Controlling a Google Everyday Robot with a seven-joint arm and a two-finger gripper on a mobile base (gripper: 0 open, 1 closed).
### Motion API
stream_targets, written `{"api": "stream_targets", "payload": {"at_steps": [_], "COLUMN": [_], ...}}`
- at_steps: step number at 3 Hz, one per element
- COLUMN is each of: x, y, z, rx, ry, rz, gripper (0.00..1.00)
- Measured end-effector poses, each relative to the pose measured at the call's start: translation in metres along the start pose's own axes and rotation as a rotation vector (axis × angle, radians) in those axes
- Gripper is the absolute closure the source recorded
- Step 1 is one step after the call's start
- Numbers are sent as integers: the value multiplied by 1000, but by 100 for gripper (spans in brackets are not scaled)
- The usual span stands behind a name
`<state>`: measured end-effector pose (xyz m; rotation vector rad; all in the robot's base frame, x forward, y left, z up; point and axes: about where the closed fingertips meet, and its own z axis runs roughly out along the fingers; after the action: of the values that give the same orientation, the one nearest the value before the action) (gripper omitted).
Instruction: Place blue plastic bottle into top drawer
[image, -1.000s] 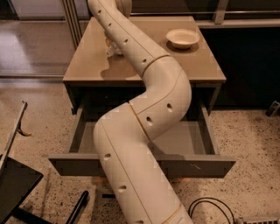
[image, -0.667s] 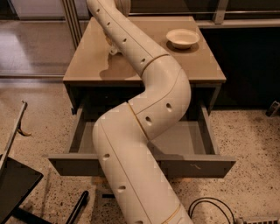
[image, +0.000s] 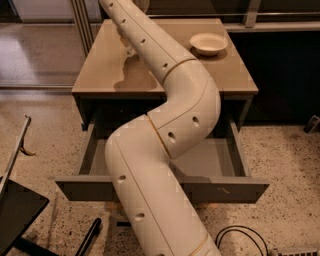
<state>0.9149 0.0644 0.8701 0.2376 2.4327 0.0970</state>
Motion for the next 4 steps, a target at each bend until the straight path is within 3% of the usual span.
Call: {"api": "stream_targets", "payload": {"at_steps": [2,3,4], "x": [-6,-12,-22], "y": [-3,-4,-5], "z": [-31,-46,-59], "rx": [-61,-119,-242], "ry": [22,23,4], "rz": [-45,-83,-145], "gripper": [100,100,100]}}
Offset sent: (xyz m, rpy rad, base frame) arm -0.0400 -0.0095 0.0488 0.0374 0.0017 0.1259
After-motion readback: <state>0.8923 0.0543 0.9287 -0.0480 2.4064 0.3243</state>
